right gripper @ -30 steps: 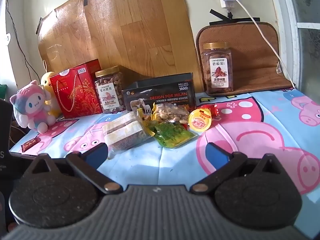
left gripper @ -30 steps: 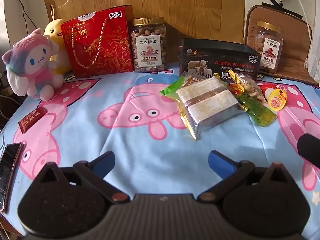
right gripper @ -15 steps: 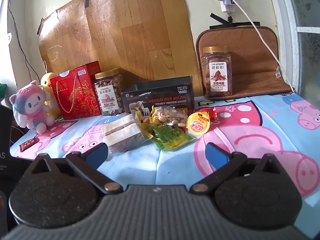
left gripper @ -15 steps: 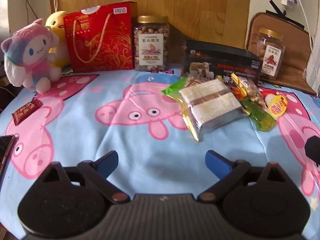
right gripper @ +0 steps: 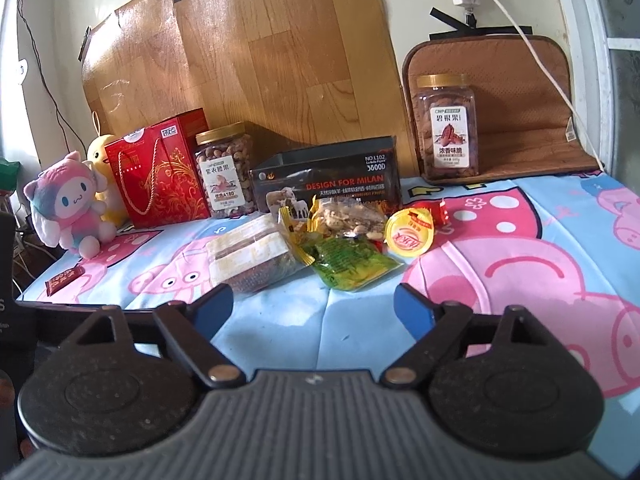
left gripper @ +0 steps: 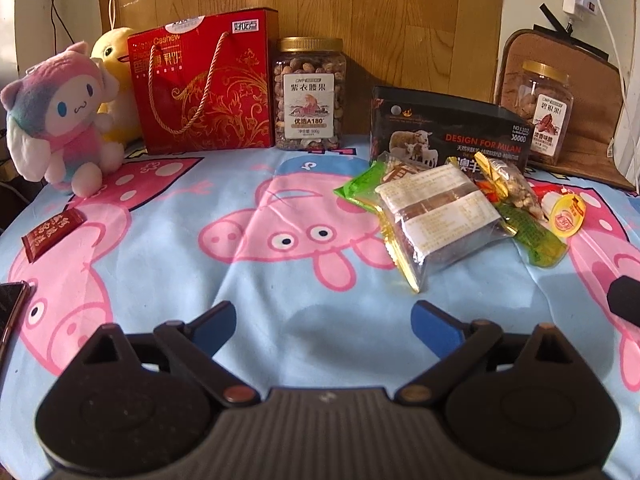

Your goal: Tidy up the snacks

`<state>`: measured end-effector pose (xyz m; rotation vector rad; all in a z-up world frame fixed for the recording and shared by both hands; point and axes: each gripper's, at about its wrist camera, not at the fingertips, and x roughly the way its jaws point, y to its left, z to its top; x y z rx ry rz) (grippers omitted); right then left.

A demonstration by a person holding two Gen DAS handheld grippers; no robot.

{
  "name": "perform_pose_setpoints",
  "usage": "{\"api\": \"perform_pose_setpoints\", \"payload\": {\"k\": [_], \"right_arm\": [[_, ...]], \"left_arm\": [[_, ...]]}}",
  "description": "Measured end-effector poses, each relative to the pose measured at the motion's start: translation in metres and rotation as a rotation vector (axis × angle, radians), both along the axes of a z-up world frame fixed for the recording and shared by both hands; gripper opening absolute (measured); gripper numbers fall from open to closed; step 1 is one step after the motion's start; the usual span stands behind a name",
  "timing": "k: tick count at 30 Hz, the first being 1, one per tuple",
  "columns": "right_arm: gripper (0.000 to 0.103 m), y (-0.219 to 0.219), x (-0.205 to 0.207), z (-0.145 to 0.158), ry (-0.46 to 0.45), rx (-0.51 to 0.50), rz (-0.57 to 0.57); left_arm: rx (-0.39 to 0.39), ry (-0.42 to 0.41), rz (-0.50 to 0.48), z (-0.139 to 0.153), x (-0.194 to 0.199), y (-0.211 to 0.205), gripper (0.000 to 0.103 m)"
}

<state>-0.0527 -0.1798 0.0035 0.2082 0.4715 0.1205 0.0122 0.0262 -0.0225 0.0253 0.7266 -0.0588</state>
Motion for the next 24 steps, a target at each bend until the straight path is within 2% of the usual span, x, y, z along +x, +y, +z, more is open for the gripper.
{"api": "perform_pose_setpoints", "payload": {"k": [3, 15, 19, 22, 24], "right_arm": [[0.080, 0.001, 0.003, -0.003, 0.020, 0.005, 0.015], [0.067, 0.002, 0.011, -0.004, 0.030, 0.001, 0.040], [0.057, -0.002, 0.021, -0.003, 0.034, 0.002, 0.049], [0.050, -0.007, 0.034, -0.001, 0.043, 0.019, 0.062], [0.048, -0.008, 0.042, 0.001, 0.041, 0.020, 0.069]], "left_arm": [[0.000, 0.013, 0.001, -0.004, 0.002, 0.001, 0.098], [-0.011, 0.007, -0.007, -0.002, 0.007, 0.008, 0.096], [-0.046, -0.020, -0.045, 0.006, 0.011, 0.016, 0.092], [-0.112, -0.024, -0.085, 0.015, 0.020, 0.023, 0.083], [-0.162, -0.012, -0.105, 0.020, 0.029, 0.027, 0.082]]}}
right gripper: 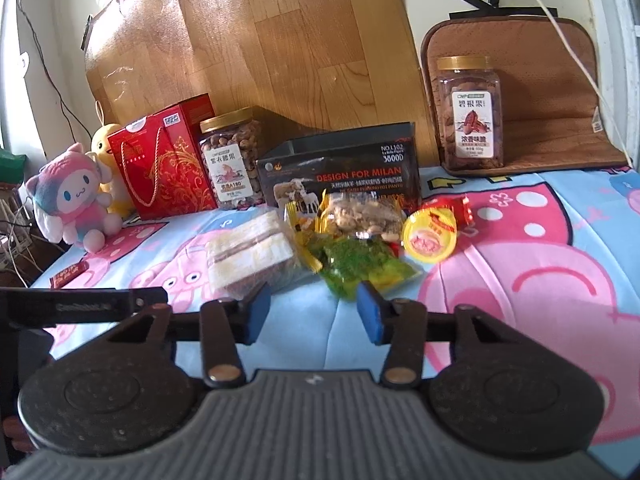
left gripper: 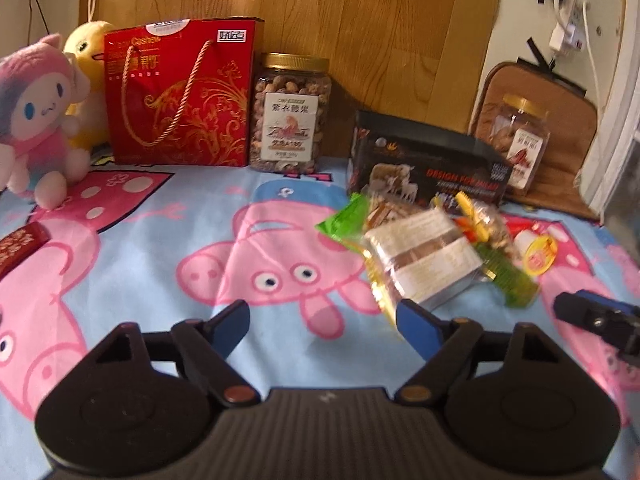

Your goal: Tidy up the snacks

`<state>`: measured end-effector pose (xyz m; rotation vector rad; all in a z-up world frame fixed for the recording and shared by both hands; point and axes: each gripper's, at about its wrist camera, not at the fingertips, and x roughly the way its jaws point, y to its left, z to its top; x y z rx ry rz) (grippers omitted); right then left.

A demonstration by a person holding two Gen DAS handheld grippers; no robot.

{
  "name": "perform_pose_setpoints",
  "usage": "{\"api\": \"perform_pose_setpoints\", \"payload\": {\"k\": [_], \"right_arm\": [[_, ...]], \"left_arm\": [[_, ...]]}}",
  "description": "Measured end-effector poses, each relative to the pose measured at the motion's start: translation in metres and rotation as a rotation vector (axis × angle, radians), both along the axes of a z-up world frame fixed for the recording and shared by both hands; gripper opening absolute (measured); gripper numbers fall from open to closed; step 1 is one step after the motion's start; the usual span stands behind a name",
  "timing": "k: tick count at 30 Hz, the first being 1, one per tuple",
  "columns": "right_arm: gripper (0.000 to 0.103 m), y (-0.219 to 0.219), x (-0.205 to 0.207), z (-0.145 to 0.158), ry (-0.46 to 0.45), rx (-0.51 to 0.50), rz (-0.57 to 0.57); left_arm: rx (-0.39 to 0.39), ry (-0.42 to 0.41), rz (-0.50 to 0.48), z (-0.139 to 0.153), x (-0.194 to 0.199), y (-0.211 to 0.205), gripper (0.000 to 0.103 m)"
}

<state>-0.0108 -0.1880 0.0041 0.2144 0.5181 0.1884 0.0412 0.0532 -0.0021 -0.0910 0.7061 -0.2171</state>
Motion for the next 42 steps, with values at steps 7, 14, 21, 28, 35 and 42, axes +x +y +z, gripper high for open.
{"api": "perform_pose_setpoints", "payload": {"k": [7, 14, 21, 28, 35, 42], "right_arm": [[0.039, 0.004, 0.043, 0.000, 0.043, 0.025, 0.074], [0.041, 0.006, 0.088, -0.010, 0.109, 0.072, 0.138], [0.056, 0.007, 0.110, -0.024, 0.176, 0.181, 0.235], [0.041, -0.010, 0.090, -0.034, 0.251, 0.382, 0.224], [0.040, -0.022, 0.083, 0.024, 0.041, 0.381, 0.194], [0.031, -0.042, 0.160, 0.038, -0.087, 0.222, 0.047]], "left_arm": [[-0.164, 0.073, -0.103, 0.001, 0.032, 0.001, 0.075], [-0.262, 0.164, -0.155, -0.020, 0.065, -0.004, 0.069], [-0.371, 0.215, -0.180, -0.038, 0.082, -0.005, 0.055], [-0.378, 0.201, -0.196, -0.034, 0.061, -0.005, 0.045], [-0.325, 0.021, -0.272, 0.037, 0.067, -0.025, 0.045], [-0.269, -0.040, -0.293, 0.059, 0.168, -0.089, 0.045]]}}
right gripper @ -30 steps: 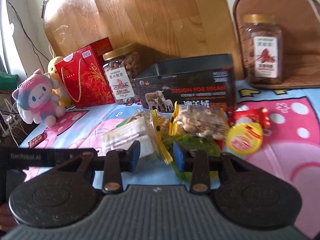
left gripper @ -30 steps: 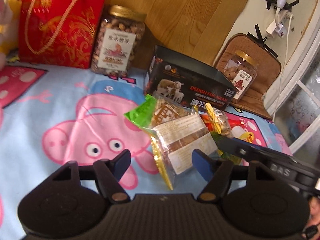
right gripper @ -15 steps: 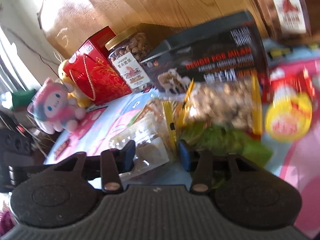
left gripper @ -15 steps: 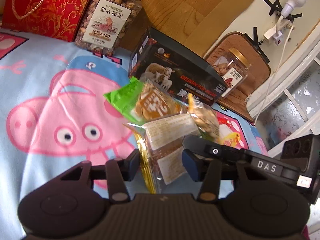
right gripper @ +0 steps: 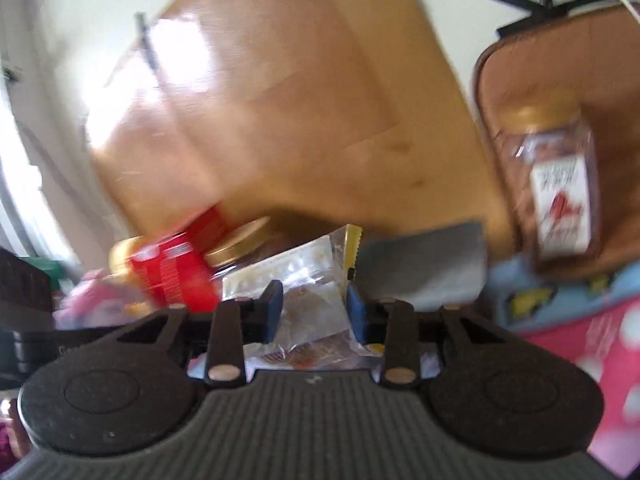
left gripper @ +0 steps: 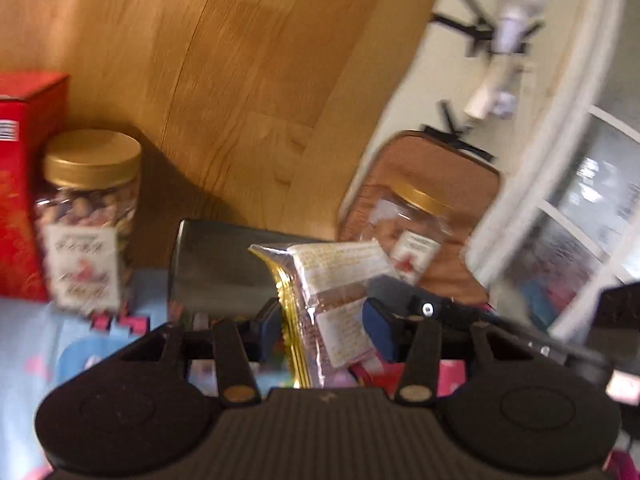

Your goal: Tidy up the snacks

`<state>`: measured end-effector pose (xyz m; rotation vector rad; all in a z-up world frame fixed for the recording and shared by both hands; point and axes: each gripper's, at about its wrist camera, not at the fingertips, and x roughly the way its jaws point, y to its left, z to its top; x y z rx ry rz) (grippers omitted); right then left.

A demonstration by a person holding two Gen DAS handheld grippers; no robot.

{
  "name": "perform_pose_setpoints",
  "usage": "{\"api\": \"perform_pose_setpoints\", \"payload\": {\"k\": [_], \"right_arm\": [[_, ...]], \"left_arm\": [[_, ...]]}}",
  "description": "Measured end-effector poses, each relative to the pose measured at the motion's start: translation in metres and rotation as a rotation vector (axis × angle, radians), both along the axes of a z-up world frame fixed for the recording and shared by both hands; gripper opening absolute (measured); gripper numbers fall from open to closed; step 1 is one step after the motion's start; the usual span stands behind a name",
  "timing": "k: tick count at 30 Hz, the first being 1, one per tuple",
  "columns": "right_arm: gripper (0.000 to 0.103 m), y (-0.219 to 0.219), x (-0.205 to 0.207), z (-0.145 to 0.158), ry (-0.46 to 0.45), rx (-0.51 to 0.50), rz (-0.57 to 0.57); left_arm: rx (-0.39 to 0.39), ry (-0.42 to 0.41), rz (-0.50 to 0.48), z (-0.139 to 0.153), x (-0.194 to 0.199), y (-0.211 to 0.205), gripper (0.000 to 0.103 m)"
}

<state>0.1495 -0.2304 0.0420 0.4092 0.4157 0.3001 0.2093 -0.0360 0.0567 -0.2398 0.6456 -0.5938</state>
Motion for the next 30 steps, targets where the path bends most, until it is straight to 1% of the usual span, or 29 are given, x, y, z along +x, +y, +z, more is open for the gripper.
{"api": "perform_pose_setpoints", "payload": {"k": [2, 3, 4, 5, 6, 8, 9, 12, 14, 16, 19, 21, 25, 27, 30], "right_arm": [[0.029, -0.006, 0.027, -0.016, 0.039, -0.004, -0.015], [0.029, -0.007, 0.035, -0.022, 0.040, -0.004, -0.028], [0.030, -0.009, 0.043, -0.027, 0.047, -0.004, -0.037], [0.030, -0.009, 0.048, -0.030, 0.054, -0.006, -0.046], [0.030, -0.009, 0.053, -0.029, 0.057, -0.004, -0.044], [0.030, -0.011, 0.052, -0.030, 0.026, -0.002, -0.039], [0.031, -0.011, 0.047, -0.026, 0.004, -0.011, -0.044], [0.032, -0.016, 0.031, -0.017, -0.056, -0.018, -0.060], [0.032, -0.021, 0.023, -0.011, -0.063, 0.026, -0.057], [0.032, -0.029, 0.010, 0.001, -0.072, 0.072, -0.052], [0.032, -0.043, -0.018, 0.033, -0.127, 0.146, -0.043], [0.032, -0.055, -0.046, 0.063, -0.192, 0.174, -0.045], [0.032, -0.072, -0.118, 0.138, -0.348, 0.159, -0.058], [0.032, -0.082, -0.158, 0.174, -0.428, 0.170, -0.070], [0.032, -0.096, -0.222, 0.228, -0.544, 0.181, -0.087]], "left_arm": [[0.009, 0.024, 0.024, -0.007, 0.029, -0.011, 0.045], [0.000, 0.042, 0.033, -0.011, 0.042, -0.014, 0.045], [-0.012, 0.066, 0.040, -0.015, 0.053, -0.015, 0.046], [-0.016, 0.086, 0.052, -0.019, 0.062, -0.017, 0.044], [0.002, 0.090, 0.066, -0.023, 0.068, -0.019, 0.044], [0.053, 0.073, 0.075, -0.026, 0.070, -0.024, 0.044], [0.065, 0.063, 0.068, -0.027, 0.068, -0.024, 0.044], [0.073, 0.022, 0.058, -0.022, 0.053, -0.017, 0.044], [0.076, 0.002, 0.049, -0.009, 0.040, -0.009, 0.044], [0.078, -0.029, 0.036, 0.012, 0.023, 0.000, 0.044], [0.091, -0.144, 0.014, 0.065, -0.020, 0.011, 0.044], [0.099, -0.253, -0.011, 0.109, -0.060, 0.015, 0.044], [0.112, -0.439, -0.077, 0.192, -0.142, 0.009, 0.044], [0.128, -0.545, -0.113, 0.227, -0.185, -0.002, 0.045], [0.181, -0.747, -0.139, 0.271, -0.249, -0.025, 0.045]]}}
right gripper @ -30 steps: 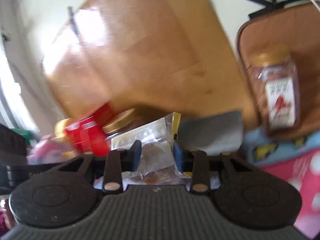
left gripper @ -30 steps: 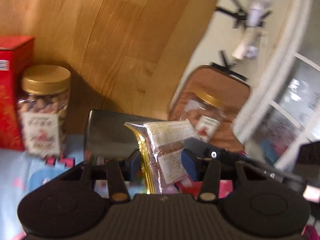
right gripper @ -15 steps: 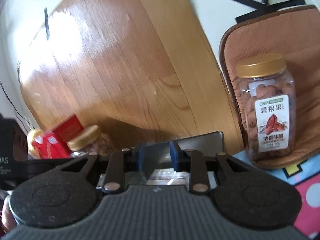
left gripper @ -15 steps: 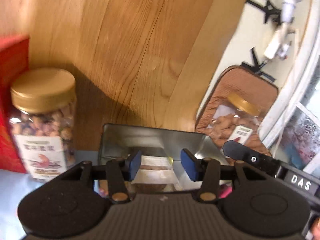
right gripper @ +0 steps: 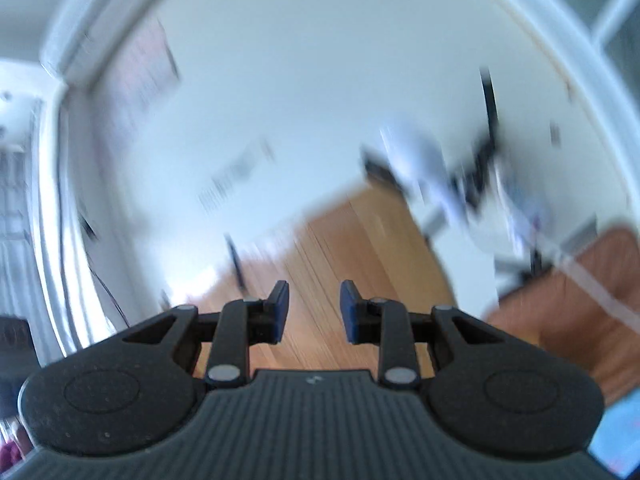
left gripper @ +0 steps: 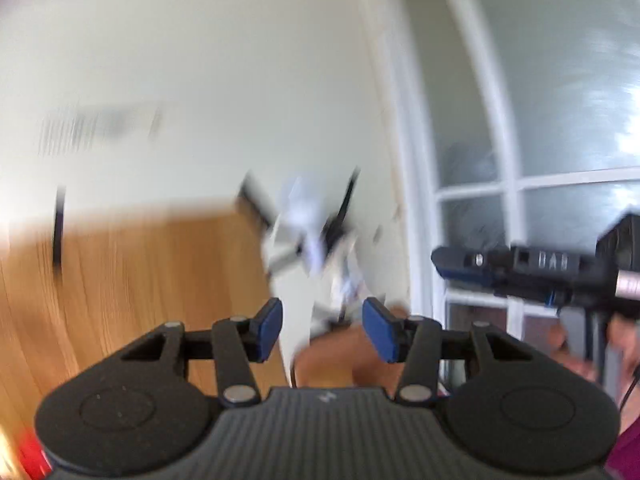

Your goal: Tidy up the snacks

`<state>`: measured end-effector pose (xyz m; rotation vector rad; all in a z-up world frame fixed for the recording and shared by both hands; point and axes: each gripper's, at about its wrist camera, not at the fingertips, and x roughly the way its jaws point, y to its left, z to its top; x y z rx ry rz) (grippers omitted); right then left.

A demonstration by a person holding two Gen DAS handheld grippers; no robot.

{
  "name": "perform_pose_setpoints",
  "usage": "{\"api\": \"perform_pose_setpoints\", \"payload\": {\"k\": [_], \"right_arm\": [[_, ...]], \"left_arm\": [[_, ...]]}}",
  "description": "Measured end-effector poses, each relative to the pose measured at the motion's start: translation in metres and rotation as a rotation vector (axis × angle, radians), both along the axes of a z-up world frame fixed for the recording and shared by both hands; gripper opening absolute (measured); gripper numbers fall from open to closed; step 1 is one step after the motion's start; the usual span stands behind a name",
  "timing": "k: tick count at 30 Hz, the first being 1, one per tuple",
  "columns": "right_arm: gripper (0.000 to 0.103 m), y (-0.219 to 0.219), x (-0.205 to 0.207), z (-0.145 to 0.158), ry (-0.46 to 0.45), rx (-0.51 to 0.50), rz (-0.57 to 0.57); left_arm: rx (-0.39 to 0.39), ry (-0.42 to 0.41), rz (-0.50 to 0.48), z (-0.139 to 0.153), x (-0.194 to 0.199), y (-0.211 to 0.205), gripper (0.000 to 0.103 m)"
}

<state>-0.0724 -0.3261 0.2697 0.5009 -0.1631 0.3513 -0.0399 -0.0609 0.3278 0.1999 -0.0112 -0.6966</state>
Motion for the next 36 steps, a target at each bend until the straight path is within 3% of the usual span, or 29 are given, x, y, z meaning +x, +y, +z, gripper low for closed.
{"api": "perform_pose_setpoints", "payload": {"k": [7, 9, 12, 16, 19, 22, 25, 31, 34, 36], "right_arm": [[0.035, -0.008, -0.135, 0.108, -0.196, -0.136, -0.168], [0.035, -0.016, -0.163, 0.135, -0.218, -0.112, -0.192], [0.035, -0.016, -0.204, 0.172, -0.276, -0.101, -0.242], [0.041, -0.012, -0.227, 0.171, -0.327, -0.142, -0.285], [0.041, -0.006, -0.230, 0.157, -0.304, -0.178, -0.255], [0.041, 0.006, -0.216, 0.142, -0.222, -0.228, -0.190], [0.041, 0.023, -0.187, 0.104, -0.119, -0.285, -0.103], [0.041, 0.062, -0.094, -0.047, 0.203, -0.374, 0.122], [0.041, 0.090, -0.046, -0.129, 0.301, -0.486, 0.097], [0.041, 0.109, -0.015, -0.175, 0.370, -0.541, 0.076]], "left_arm": [[-0.002, -0.264, -0.001, 0.093, -0.120, -0.046, 0.047], [-0.019, -0.377, 0.025, 0.119, -0.156, -0.052, 0.048], [-0.068, -0.459, 0.051, 0.155, -0.201, -0.051, 0.048], [-0.120, -0.513, 0.105, 0.160, -0.226, -0.038, 0.055], [-0.097, -0.467, 0.158, 0.149, -0.226, -0.029, 0.056], [-0.036, -0.374, 0.223, 0.118, -0.199, -0.021, 0.056], [-0.006, -0.213, 0.238, 0.070, -0.169, 0.007, 0.061], [-0.032, 0.198, 0.314, -0.096, -0.073, 0.075, 0.059], [-0.029, 0.382, 0.361, -0.178, -0.030, 0.094, 0.059], [-0.027, 0.494, 0.366, -0.216, -0.002, 0.100, 0.057]]}}
